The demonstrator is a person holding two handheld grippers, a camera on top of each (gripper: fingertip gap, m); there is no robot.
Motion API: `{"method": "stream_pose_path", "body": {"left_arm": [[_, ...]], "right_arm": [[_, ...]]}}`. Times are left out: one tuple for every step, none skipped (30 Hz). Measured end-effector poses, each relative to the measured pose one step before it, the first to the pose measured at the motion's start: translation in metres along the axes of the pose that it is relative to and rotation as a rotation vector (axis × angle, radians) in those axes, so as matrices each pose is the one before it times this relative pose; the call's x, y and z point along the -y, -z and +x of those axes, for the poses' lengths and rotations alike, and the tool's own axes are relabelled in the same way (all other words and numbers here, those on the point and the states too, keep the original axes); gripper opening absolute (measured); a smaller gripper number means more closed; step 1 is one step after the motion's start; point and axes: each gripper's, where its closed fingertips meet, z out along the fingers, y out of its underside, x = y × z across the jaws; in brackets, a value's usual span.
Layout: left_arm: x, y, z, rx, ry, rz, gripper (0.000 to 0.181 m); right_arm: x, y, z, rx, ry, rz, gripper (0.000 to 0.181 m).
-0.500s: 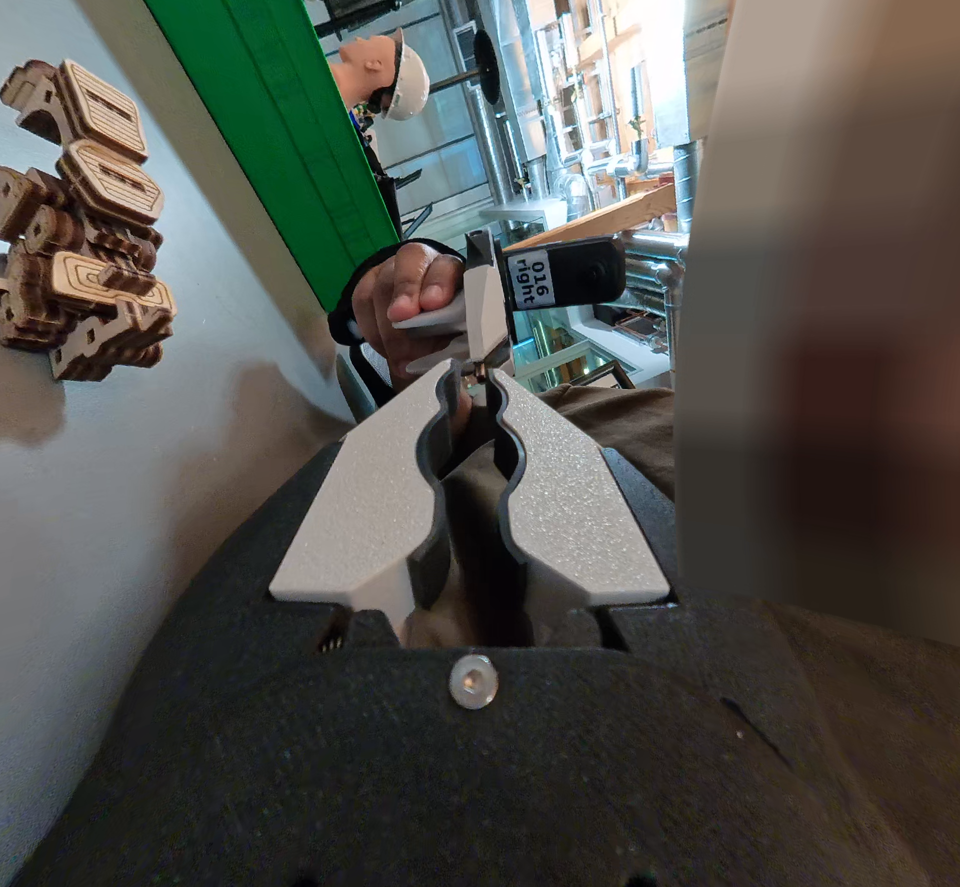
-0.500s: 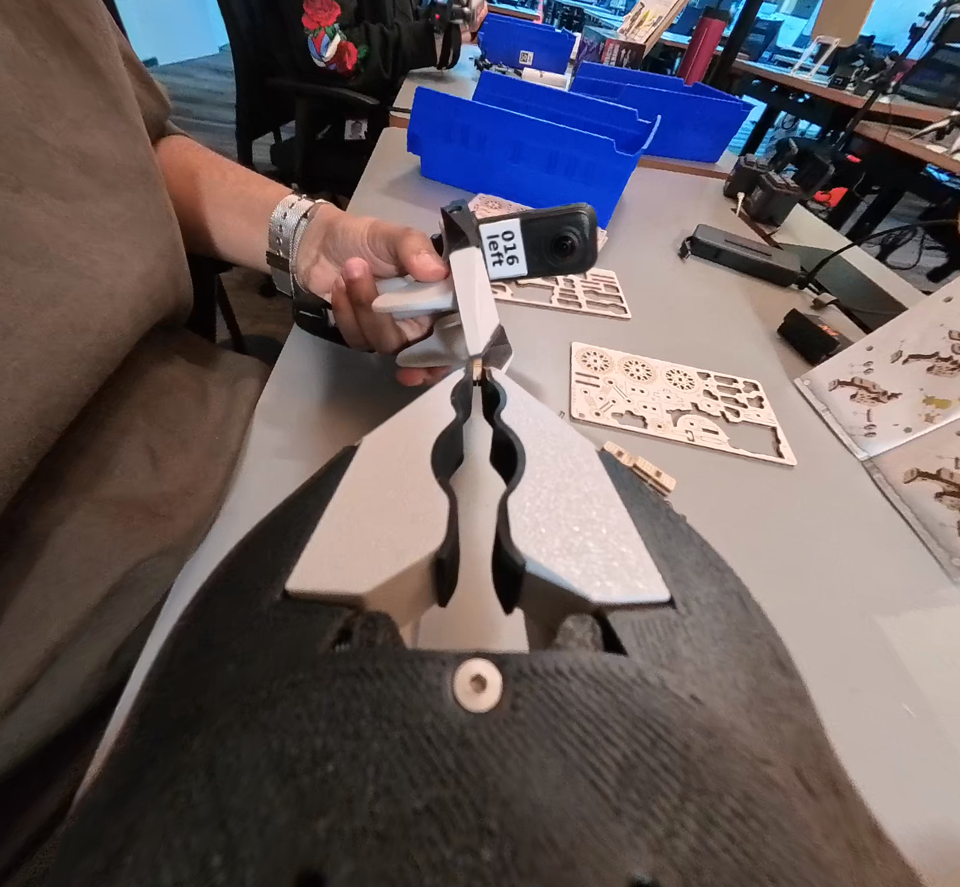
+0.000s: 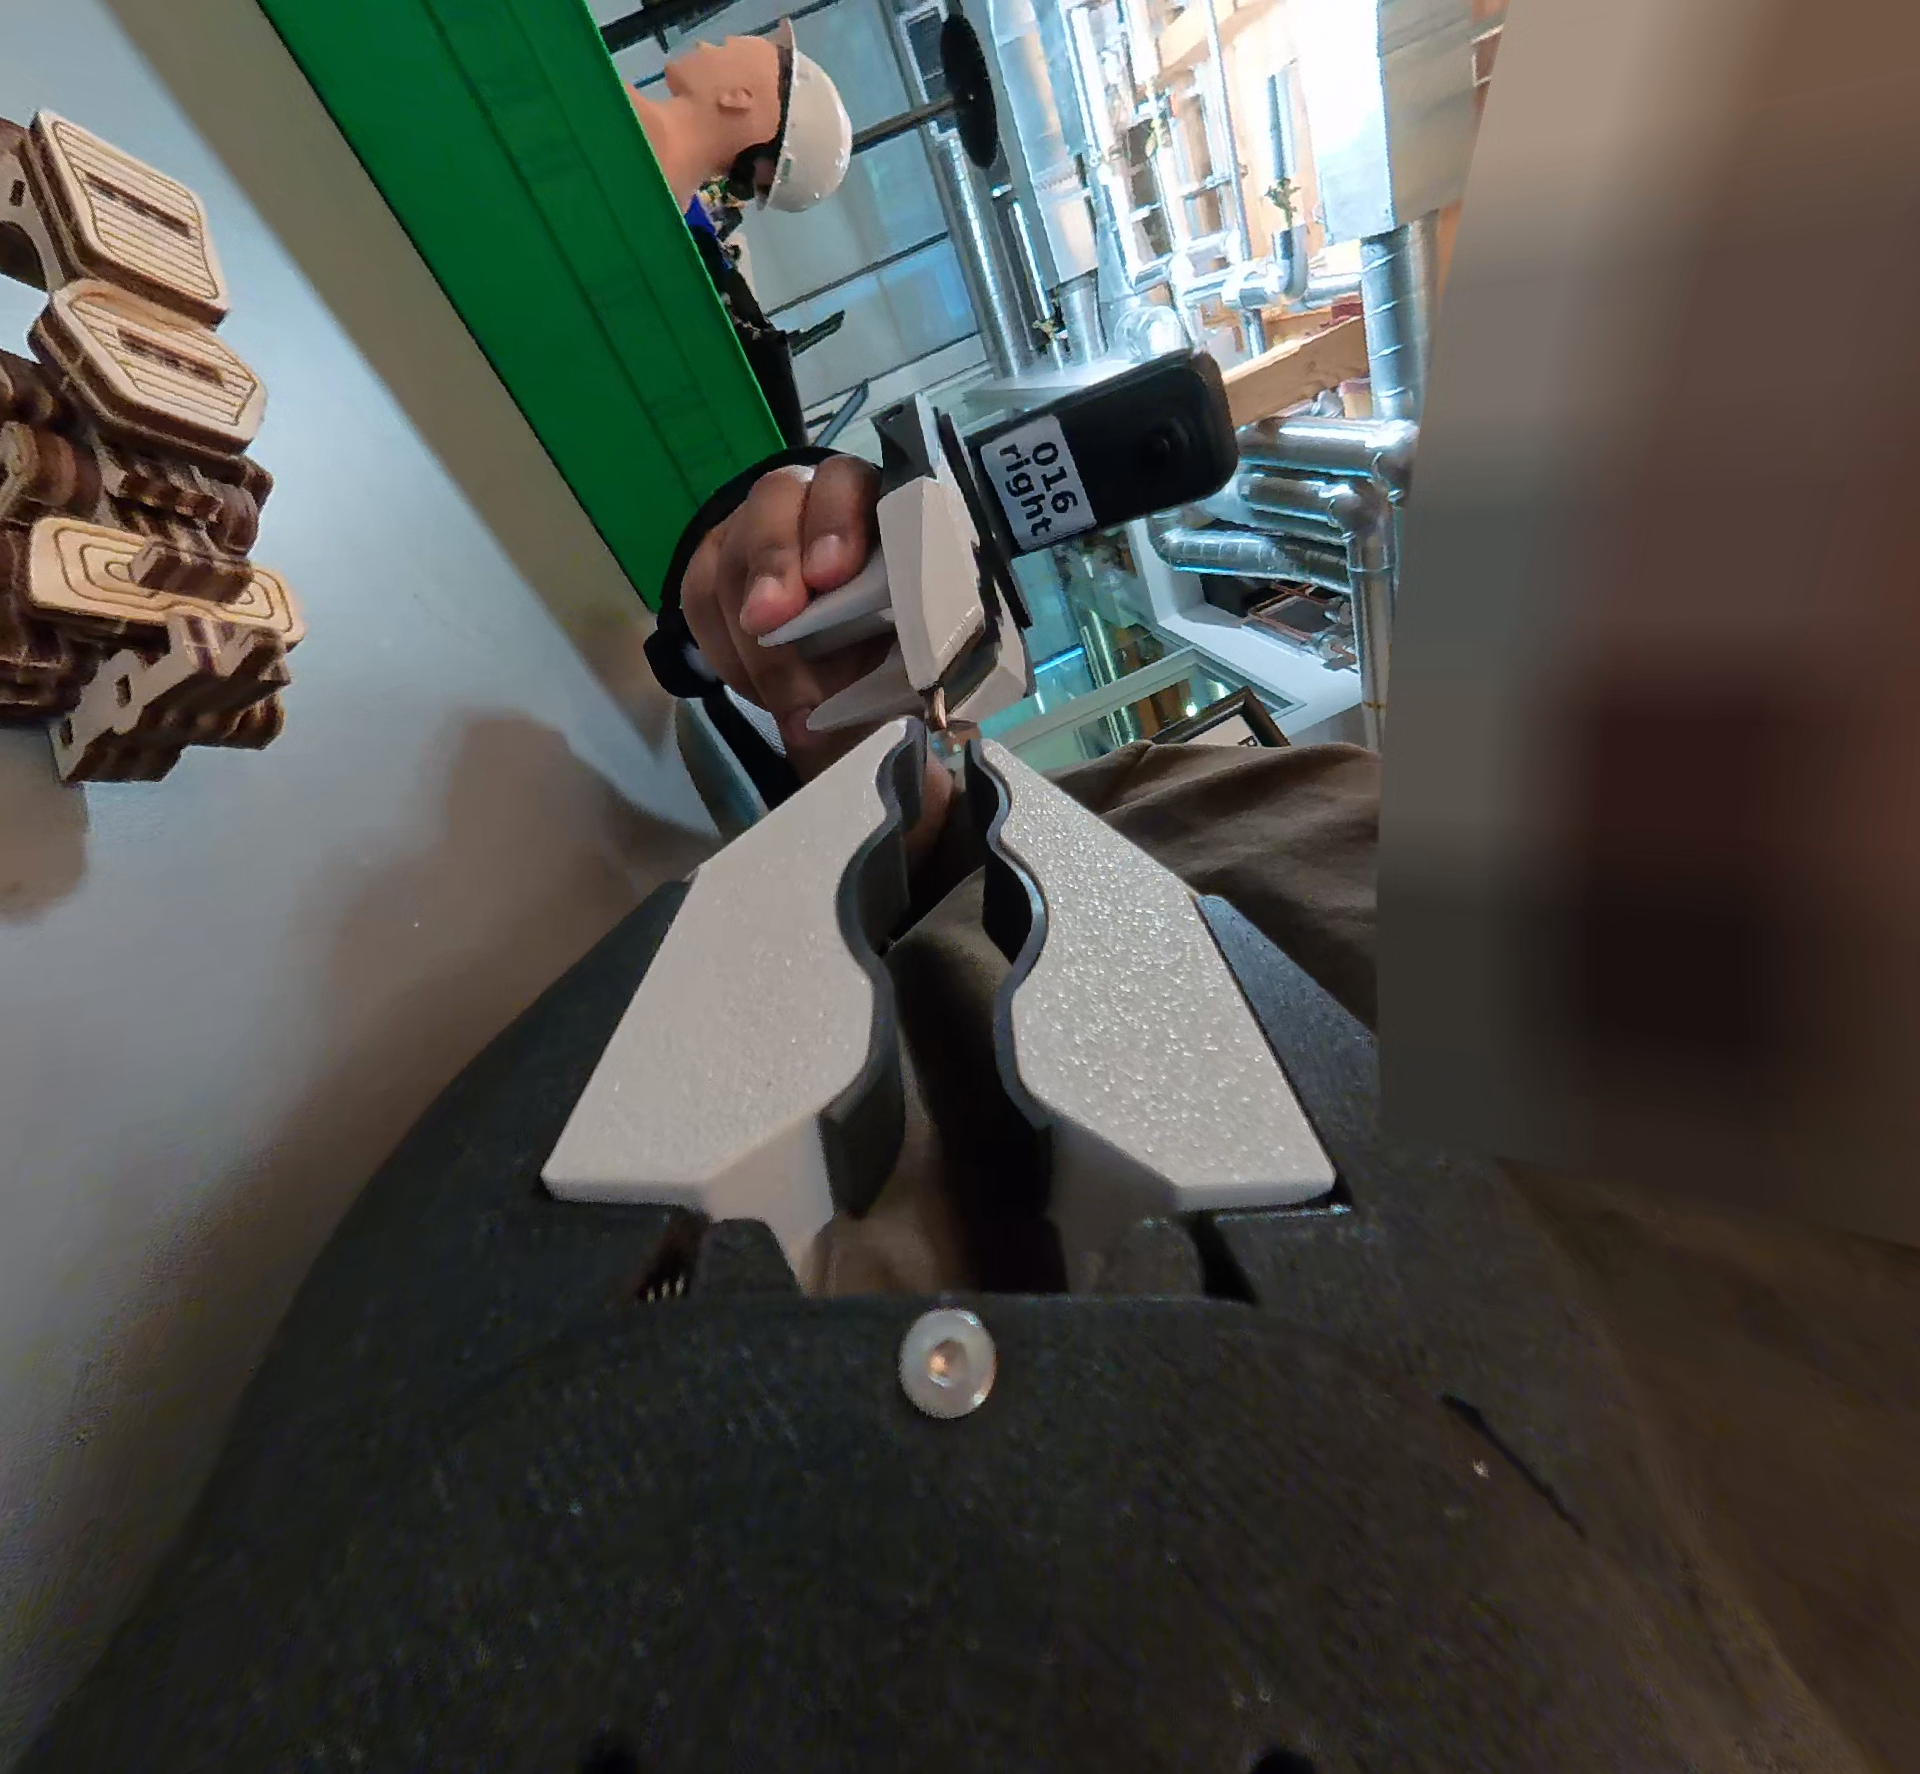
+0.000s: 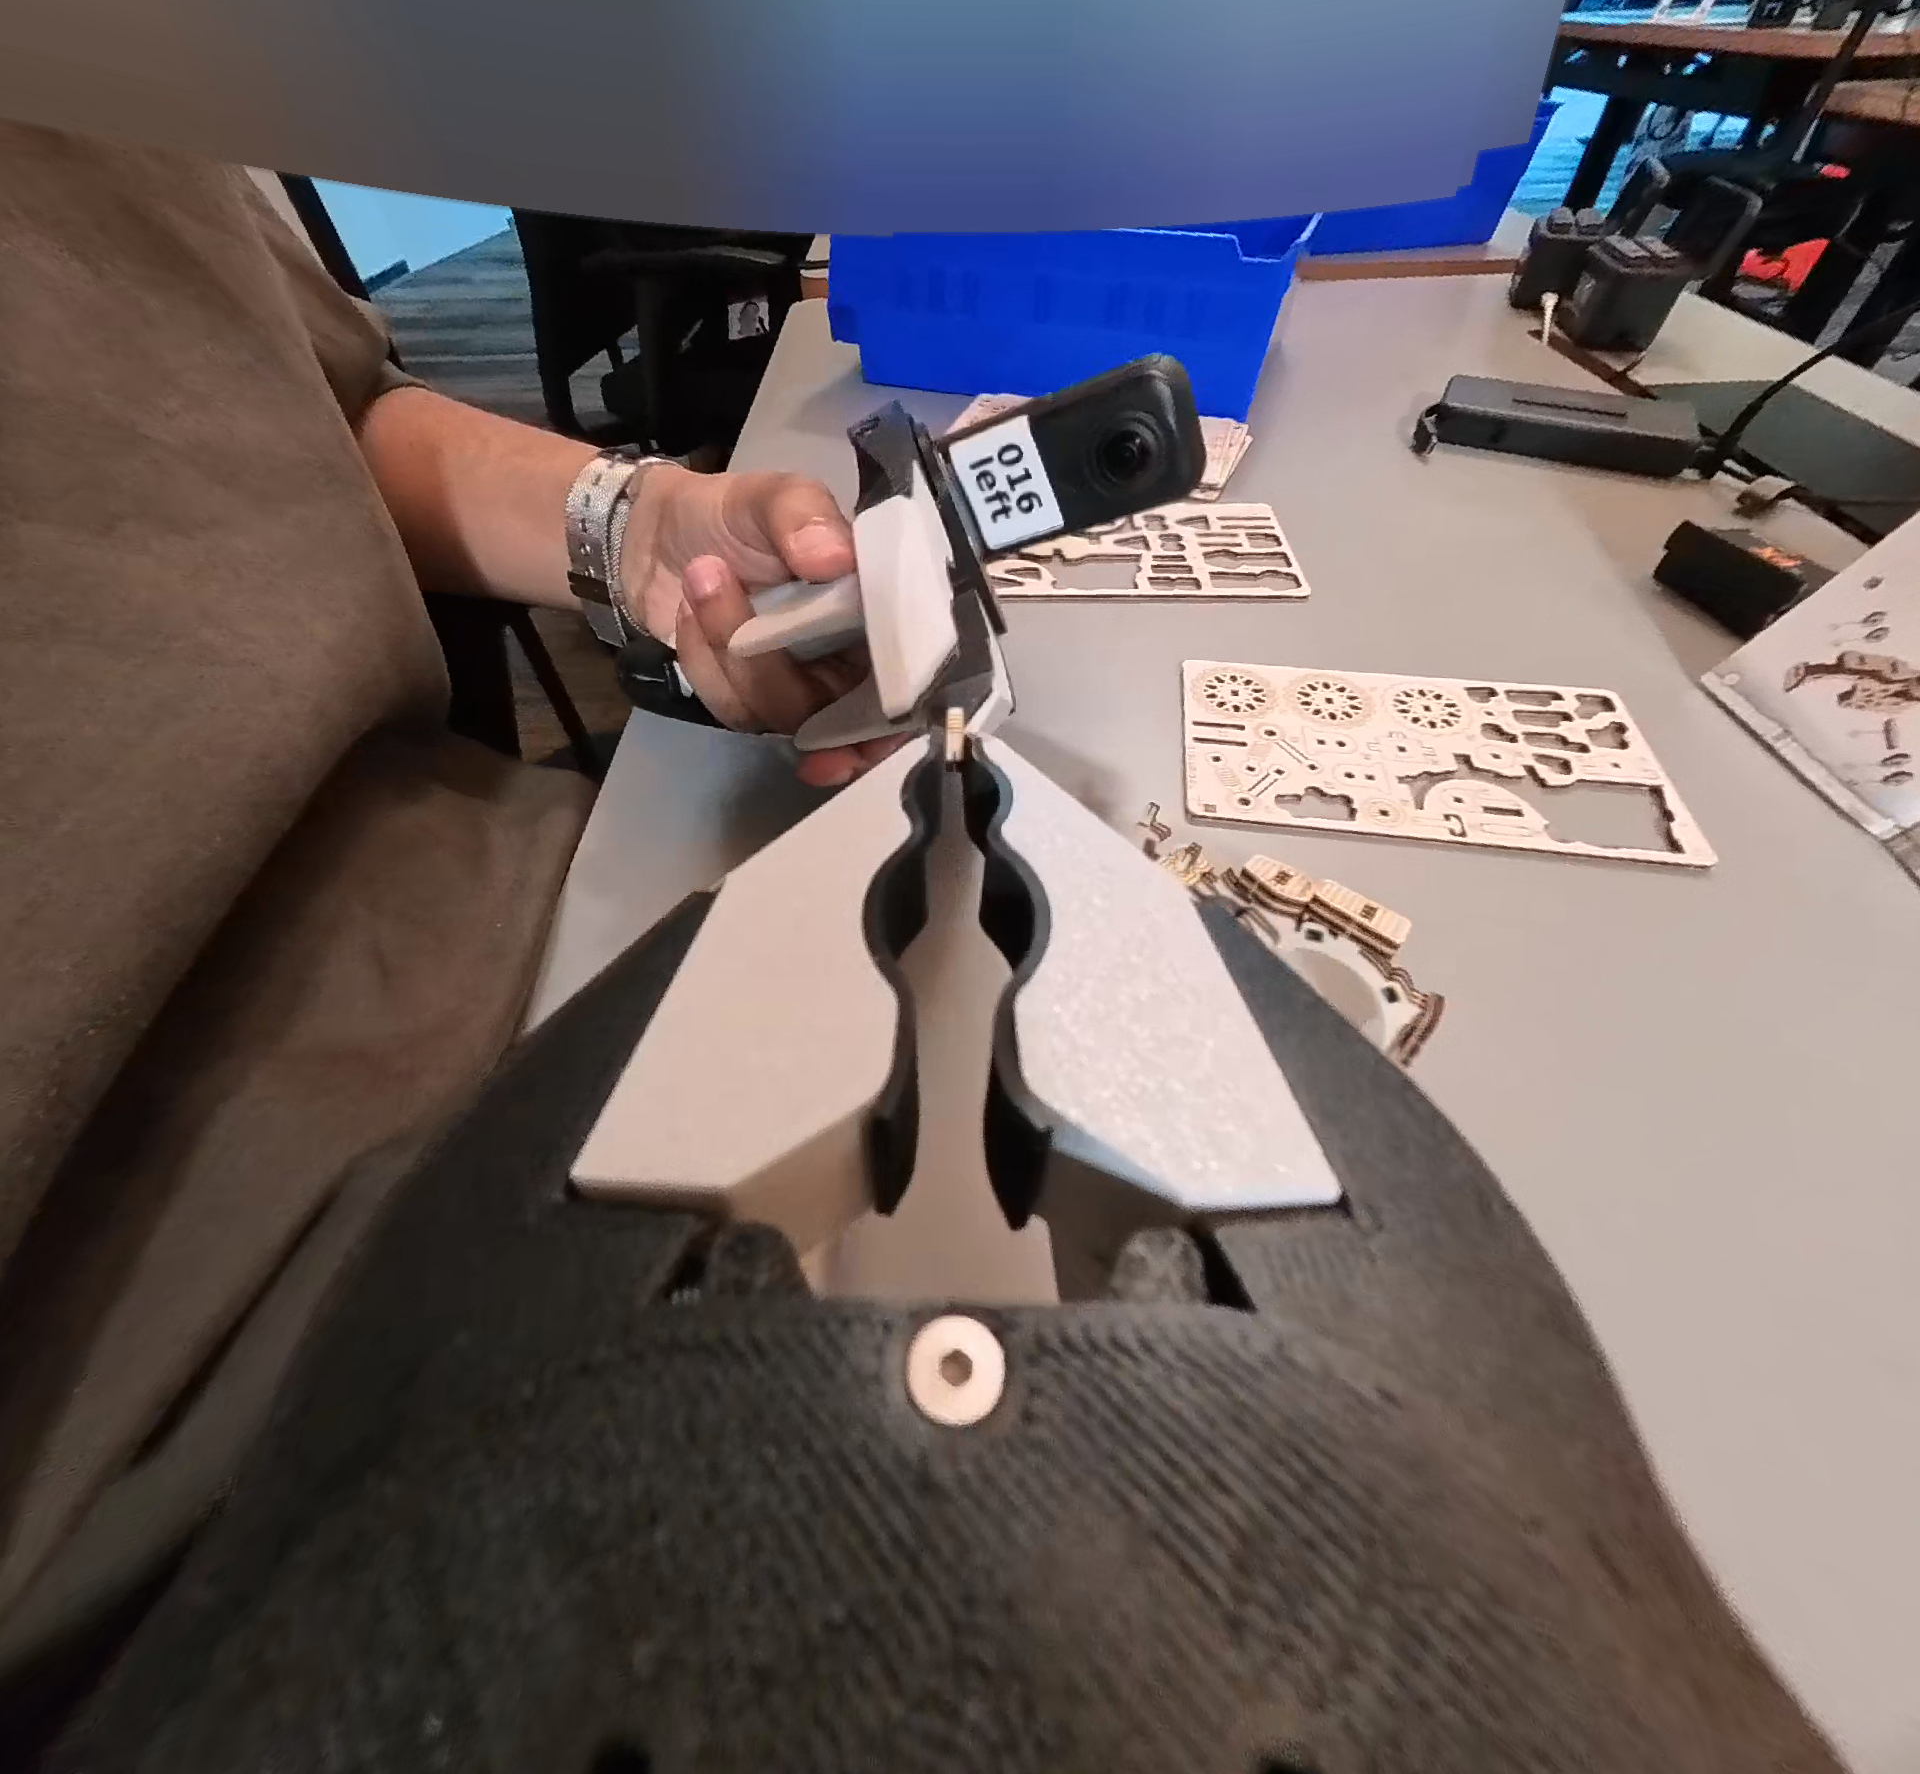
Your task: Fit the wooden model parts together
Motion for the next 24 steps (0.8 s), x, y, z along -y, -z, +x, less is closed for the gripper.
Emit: {"method": "stream_pose_path", "body": {"left_arm": [[-0.00010,-0.00007,-0.00076,0.0070,-0.0050,-0.0016,0.004],[0.00039,0.00019,-0.00090,0.0097,-0.0069,0.0022,0.005],[0.00081,0.00042,-0.00152,0.0163,-0.0126,0.0041,0.005],[0.00073,0.00049,-0.00229,0.0249,-0.0220,0.0019,0.005],[0.00039,0.00039,-0.00253,0.0322,-0.0314,-0.0011,0.006],[0.00095,0.00050,-0.00328,0.0408,-0.0396,0.0005,0.007],[0.00175,0.00093,-0.00457,0.0528,-0.0477,0.0059,0.009],[0.00241,0.00142,-0.00586,0.0638,-0.0544,0.0092,0.012],[0.00323,0.00203,-0.00747,0.0771,-0.0598,0.0122,0.016],[0.00404,0.00272,-0.00954,0.0912,-0.0634,0.0170,0.020],[0.00439,0.00316,-0.01161,0.1035,-0.0609,0.0186,0.026],[0.00371,0.00314,-0.01196,0.1013,-0.0572,0.0157,0.031],[0.00207,0.00210,-0.01178,0.0940,-0.0487,0.0048,0.037],[0.00041,0.00036,-0.00987,0.0762,-0.0391,-0.0047,0.042],[-0.00141,-0.00131,-0.00580,0.0458,-0.0312,-0.0143,0.046],[-0.00298,-0.00318,-0.00395,0.0329,-0.0178,-0.0242,0.052],[-0.00440,-0.00467,-0.00244,0.0216,-0.0110,-0.0333,0.056],[-0.00577,-0.00577,-0.00122,0.0125,-0.0090,-0.0423,0.061],[-0.00548,-0.00605,-0.00112,0.0118,-0.0036,-0.0400,0.063],[-0.00432,-0.00546,0.00005,0.0041,0.0012,-0.0333,0.065],[-0.00276,-0.00437,0.00134,-0.0056,0.0065,-0.0271,0.066],[-0.00075,-0.00291,0.00120,-0.0044,0.0045,-0.0109,0.065],[0.00106,-0.00143,-0.00012,0.0056,-0.0005,0.0016,0.065],[-0.00011,-0.00108,-0.00123,0.0123,-0.0059,-0.0061,0.062]], "right_arm": [[0.00006,0.00011,0.00049,0.0004,-0.0063,0.0005,0.002],[0.00047,0.00032,0.00108,-0.0034,-0.0055,0.0016,0.002],[0.00053,0.00098,0.00232,-0.0099,-0.0062,0.0023,0.002],[0.00053,0.00146,0.00431,-0.0192,-0.0115,0.0021,0.002],[-0.00031,0.00201,0.00670,-0.0290,-0.0193,0.0006,0.001],[-0.00150,0.00209,0.00892,-0.0373,-0.0272,-0.0042,0.001],[-0.00293,0.00188,0.01039,-0.0439,-0.0311,-0.0099,0.001],[-0.00372,0.00144,0.01067,-0.0450,-0.0276,-0.0139,0.001],[-0.00414,0.00103,0.01095,-0.0518,-0.0213,-0.0154,0.001],[-0.00393,0.00038,0.00976,-0.0499,-0.0156,-0.0169,0.000],[-0.00341,-0.00039,0.00618,-0.0319,-0.0132,-0.0178,0.001],[-0.00279,-0.00083,0.00369,-0.0206,-0.0129,-0.0157,0.001],[-0.00221,-0.00122,0.00155,-0.0122,-0.0101,-0.0118,0.001],[-0.00194,-0.00141,-0.00021,-0.0045,-0.0053,-0.0100,0.001],[-0.00195,-0.00149,-0.00076,-0.0028,-0.0004,-0.0106,0.001],[-0.00161,-0.00126,-0.00066,-0.0037,0.0045,-0.0093,0.001],[-0.00096,-0.00106,-0.00083,-0.0026,0.0074,-0.0056,0.001],[-0.00038,-0.00053,-0.00066,-0.0025,0.0067,-0.0028,0.001],[-0.00007,-0.00030,-0.00019,-0.0028,0.0048,-0.0018,0.001],[0.00019,0.00006,-0.00026,-0.0015,0.0041,-0.0003,0.000],[0.00013,0.00031,0.00015,-0.0023,0.0033,0.0008,0.000],[0.00013,0.00031,0.00047,-0.0034,0.0018,0.0005,0.001],[0.00015,0.00045,0.00036,-0.0015,0.0006,0.0011,0.000],[0.00024,0.00043,0.00022,0.0002,-0.0005,0.0026,0.000]]}}
